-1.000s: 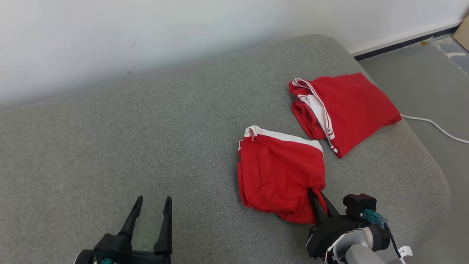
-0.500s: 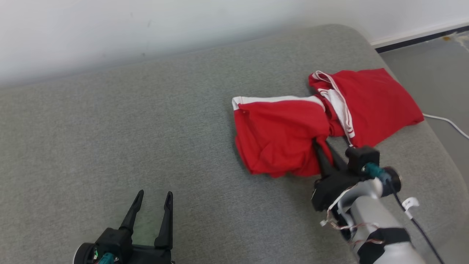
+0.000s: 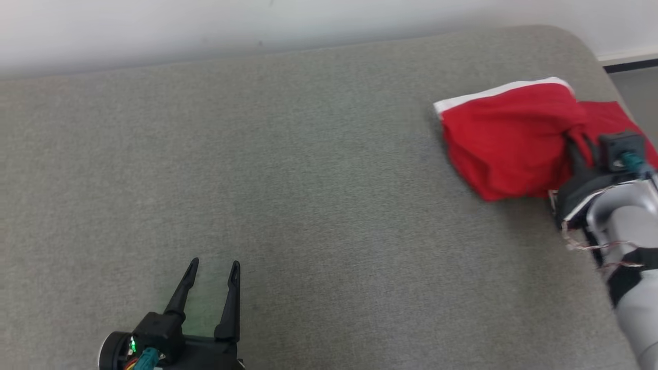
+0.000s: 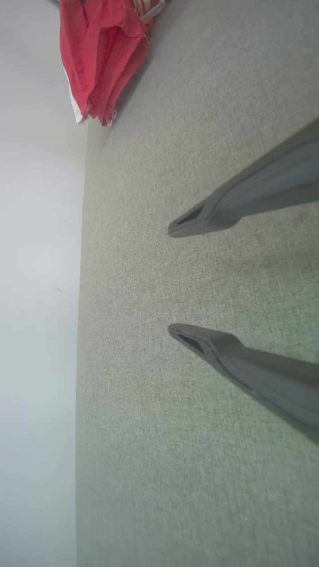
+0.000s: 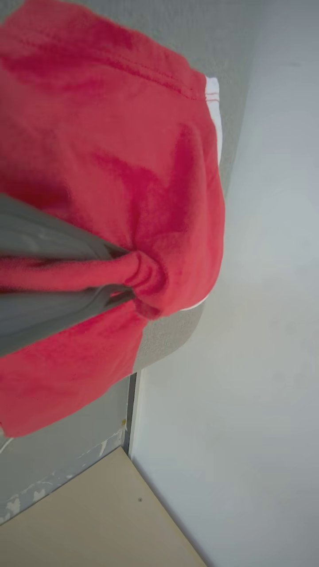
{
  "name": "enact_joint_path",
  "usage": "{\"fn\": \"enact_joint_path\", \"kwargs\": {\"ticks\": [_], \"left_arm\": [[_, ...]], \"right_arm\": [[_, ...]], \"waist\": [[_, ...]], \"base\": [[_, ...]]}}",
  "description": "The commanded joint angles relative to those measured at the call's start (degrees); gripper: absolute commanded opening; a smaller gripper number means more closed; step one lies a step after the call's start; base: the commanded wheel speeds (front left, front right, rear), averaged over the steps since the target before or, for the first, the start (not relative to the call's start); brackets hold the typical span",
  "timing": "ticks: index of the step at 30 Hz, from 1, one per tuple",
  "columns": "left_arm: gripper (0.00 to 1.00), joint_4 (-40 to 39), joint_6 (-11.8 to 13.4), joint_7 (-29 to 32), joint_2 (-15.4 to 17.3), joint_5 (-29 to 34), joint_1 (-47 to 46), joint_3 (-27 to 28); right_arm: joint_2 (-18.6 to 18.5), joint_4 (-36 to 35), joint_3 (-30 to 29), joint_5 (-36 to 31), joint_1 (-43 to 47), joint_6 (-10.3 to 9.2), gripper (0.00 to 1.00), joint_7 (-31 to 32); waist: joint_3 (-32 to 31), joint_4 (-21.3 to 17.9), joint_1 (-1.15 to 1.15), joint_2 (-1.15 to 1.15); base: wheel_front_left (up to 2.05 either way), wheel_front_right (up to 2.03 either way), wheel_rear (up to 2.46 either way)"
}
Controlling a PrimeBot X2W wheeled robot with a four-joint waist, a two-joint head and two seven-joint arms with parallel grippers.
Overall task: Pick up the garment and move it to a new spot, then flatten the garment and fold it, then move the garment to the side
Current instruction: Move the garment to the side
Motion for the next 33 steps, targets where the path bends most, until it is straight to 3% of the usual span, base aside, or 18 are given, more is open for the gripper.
{"fn": "enact_joint_path", "kwargs": {"ticks": [1, 7, 17, 18, 20, 21, 29, 33], "left_arm": [[1.0, -0.3, -0.1, -0.2, 0.1, 0.7, -1.1, 0.3], [1.0, -0.5, 0.0, -0.2, 0.1, 1.2, -1.8, 0.3], [1.0, -0.5, 0.0, -0.2, 0.1, 1.3, -1.5, 0.7], [1.0, -0.4, 0.0, -0.2, 0.1, 1.3, -1.5, 0.8], [1.0, -0.4, 0.0, -0.2, 0.1, 1.2, -1.4, 0.8], [1.0, -0.3, 0.0, -0.2, 0.1, 1.2, -1.3, 0.9], [1.0, 0.3, 0.0, -0.2, 0.1, 0.4, -0.2, 1.0], [1.0, 0.6, 0.0, -0.2, 0.1, 0.1, 0.7, 1.3]], "right_arm": [[-2.7, 1.7, -1.9, -2.1, -1.5, 0.12, 0.0, 0.5], [-7.6, 5.1, -8.7, -7.8, -2.7, 0.11, 0.0, 2.0], [-9.5, 3.7, -23.6, -16.7, 1.4, 0.06, 0.0, 3.5], [-9.2, 3.2, -25.3, -18.0, 2.1, 0.06, 0.12, 3.7], [-8.4, 1.7, -28.9, -20.2, 3.0, 0.06, 0.67, 3.3], [-8.0, 0.8, -30.7, -21.7, 3.5, 0.06, 1.0, 3.1], [-2.9, -3.9, -40.7, -30.2, 5.9, 0.07, 1.0, -1.0], [-0.4, -2.2, -40.5, -32.3, 6.8, 0.07, 1.0, -2.0]], "waist": [[2.1, 2.8, 0.0, -0.01], [3.2, 4.9, 0.0, -0.01], [3.2, 5.7, 0.0, -0.01], [3.1, 5.7, 0.0, -0.01], [2.9, 5.6, 0.0, -0.01], [2.6, 5.6, 0.0, -0.01], [0.6, 5.6, 0.0, -0.01], [-0.5, 5.9, 0.0, -0.01]], "base": [[0.0, 0.0, 0.0], [0.0, 0.0, 0.0], [0.0, 0.0, 0.0], [0.0, 0.0, 0.0], [0.0, 0.0, 0.0], [0.0, 0.0, 0.0], [0.0, 0.0, 0.0], [0.0, 0.0, 0.0]]}}
